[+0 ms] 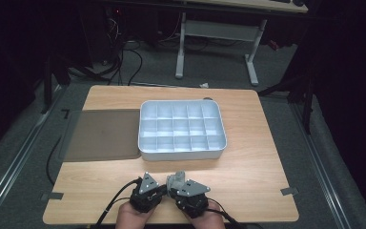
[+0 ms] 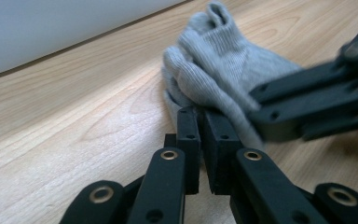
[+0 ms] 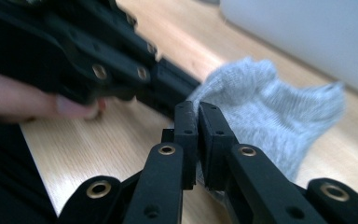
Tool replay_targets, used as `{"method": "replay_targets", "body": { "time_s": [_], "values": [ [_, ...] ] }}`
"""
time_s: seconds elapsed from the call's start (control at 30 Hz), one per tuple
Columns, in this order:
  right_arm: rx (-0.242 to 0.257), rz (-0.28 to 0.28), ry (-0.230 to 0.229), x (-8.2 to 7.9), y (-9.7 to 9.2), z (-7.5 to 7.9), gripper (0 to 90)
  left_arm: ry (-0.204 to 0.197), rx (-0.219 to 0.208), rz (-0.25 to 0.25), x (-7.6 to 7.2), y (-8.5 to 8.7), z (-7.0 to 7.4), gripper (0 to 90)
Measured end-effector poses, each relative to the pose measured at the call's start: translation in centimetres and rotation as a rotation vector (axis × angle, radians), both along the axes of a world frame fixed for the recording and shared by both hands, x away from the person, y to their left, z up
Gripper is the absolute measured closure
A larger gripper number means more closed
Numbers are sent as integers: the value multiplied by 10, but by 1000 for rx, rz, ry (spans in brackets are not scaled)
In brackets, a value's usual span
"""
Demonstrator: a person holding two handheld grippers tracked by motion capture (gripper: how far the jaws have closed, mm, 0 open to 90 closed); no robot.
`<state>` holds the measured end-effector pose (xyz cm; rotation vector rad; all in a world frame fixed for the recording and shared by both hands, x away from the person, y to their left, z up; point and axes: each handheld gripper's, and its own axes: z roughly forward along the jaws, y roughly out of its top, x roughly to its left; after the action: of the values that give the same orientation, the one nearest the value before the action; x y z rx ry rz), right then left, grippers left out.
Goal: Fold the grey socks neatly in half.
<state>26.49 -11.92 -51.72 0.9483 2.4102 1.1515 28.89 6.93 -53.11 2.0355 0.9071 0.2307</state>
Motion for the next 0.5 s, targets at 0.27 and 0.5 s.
{"method": "replay_targets", "body": {
  "time_s": [0.27, 0.5],
  "values": [
    [-15, 8, 17, 2, 2, -10, 876, -55, -60, 51, 2, 13, 17, 844],
    [-11, 6, 12, 1, 3, -11, 876, -84, -166, -7, 1, -10, 30, 879]
  ]
}}
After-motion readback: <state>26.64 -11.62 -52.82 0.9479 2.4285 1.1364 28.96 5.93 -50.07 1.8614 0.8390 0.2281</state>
